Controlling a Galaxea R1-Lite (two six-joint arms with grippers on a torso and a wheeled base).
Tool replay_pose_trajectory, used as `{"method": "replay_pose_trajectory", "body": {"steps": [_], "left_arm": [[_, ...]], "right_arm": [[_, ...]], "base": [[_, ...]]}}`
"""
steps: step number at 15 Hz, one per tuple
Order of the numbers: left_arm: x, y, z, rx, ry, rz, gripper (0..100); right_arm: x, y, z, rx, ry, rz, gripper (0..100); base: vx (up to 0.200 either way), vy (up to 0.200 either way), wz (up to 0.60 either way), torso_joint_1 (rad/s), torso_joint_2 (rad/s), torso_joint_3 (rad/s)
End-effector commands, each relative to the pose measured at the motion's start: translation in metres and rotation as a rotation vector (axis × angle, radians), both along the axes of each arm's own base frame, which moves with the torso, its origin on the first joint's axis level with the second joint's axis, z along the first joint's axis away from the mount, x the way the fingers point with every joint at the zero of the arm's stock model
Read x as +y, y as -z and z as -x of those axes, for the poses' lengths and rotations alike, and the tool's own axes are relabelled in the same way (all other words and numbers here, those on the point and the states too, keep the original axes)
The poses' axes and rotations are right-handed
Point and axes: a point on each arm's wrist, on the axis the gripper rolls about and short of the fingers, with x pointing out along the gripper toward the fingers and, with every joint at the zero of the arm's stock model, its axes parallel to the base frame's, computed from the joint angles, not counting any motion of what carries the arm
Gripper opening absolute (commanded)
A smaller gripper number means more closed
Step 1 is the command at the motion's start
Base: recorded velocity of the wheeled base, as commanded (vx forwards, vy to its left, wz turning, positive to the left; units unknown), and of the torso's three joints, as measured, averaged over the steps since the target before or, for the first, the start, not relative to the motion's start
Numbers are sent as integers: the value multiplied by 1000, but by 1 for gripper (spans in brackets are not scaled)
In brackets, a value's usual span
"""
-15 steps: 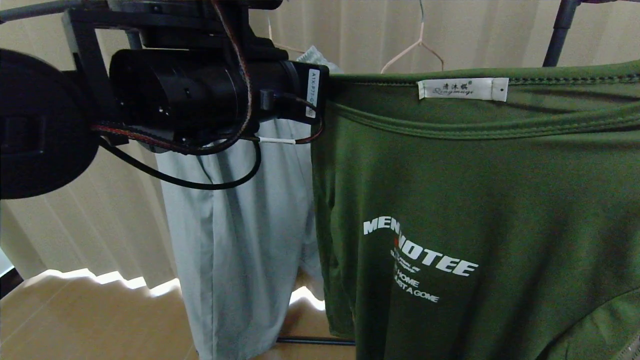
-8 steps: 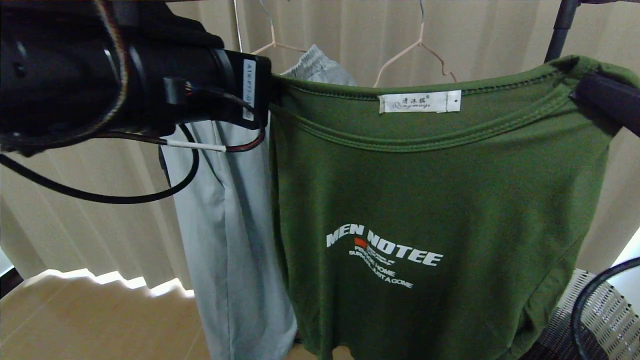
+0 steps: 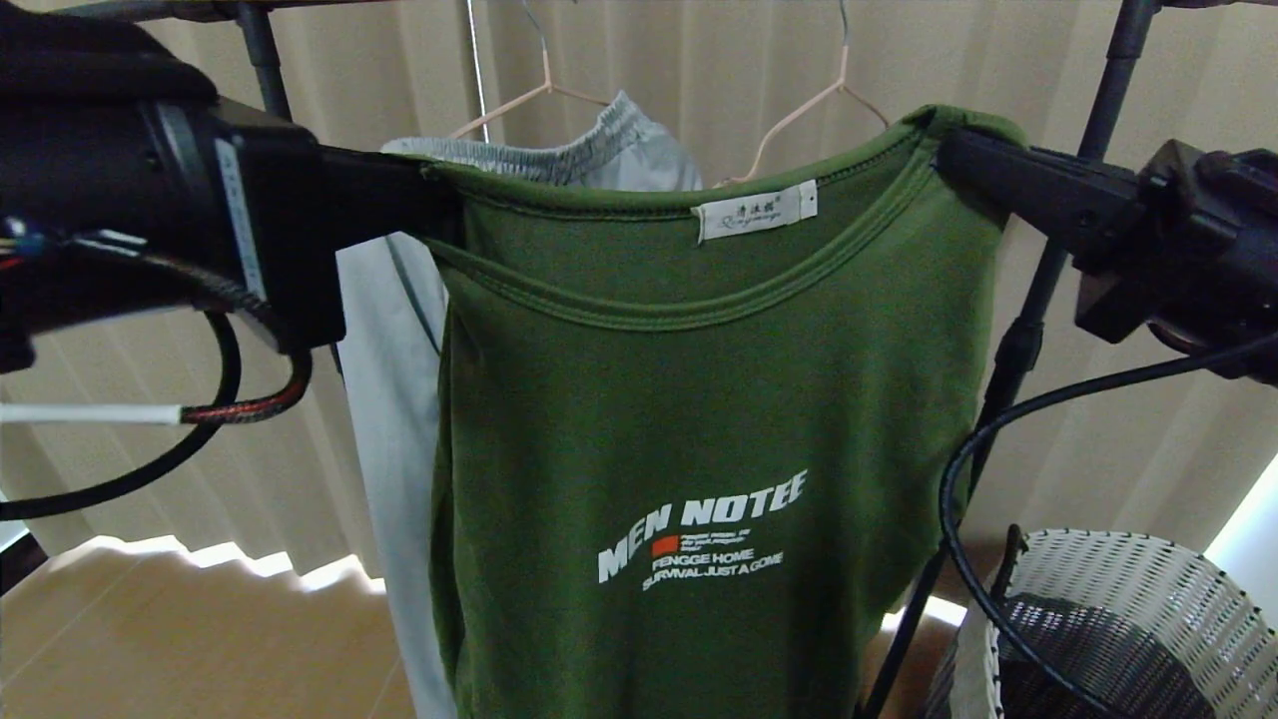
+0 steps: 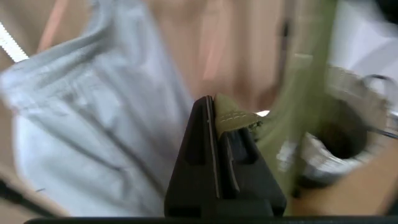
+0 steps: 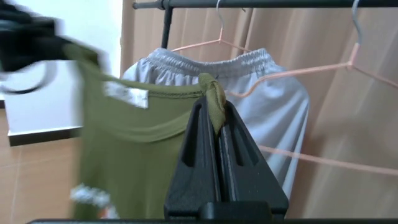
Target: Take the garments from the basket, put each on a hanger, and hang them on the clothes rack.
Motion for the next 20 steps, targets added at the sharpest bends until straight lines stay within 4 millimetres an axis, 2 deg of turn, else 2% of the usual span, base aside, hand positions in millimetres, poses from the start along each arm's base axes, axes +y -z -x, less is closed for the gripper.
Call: {"method": "replay_pose_trajectory", "body": {"steps": [1, 6, 9, 11, 14, 15, 18, 20], "left_arm": [[11, -5, 23, -27, 77, 34, 0], [10, -5, 27, -33, 101, 29, 0], [7, -5, 23, -32, 87, 27, 0], [4, -7, 7, -32, 25, 24, 0], [0, -22, -28, -52, -86, 43, 0], [-5, -23, -39, -47, -104, 45, 0], [-17, -13, -55, -26, -119, 43, 0], [-21, 1, -61, -11, -169, 23, 0]], "right_arm": [[10, 11, -22, 33, 1, 16, 0], [11, 11, -23, 30, 1, 13, 0], [7, 6, -15, 11, 4, 5, 0], [2, -3, -6, -15, 7, -8, 0], [-13, -15, 5, -53, 49, -23, 0], [-18, -20, 14, -61, 53, -26, 0], [-27, -25, 36, -69, 52, -30, 0], [-31, -12, 47, -27, 49, -11, 0]], "base": [[0, 0, 0, 0, 0, 0], [0, 0, 0, 0, 0, 0], [0, 0, 0, 0, 0, 0], [0, 0, 0, 0, 0, 0], [0, 0, 0, 0, 0, 0], [0, 0, 0, 0, 0, 0], [0, 0, 0, 0, 0, 0], [0, 0, 0, 0, 0, 0]]}}
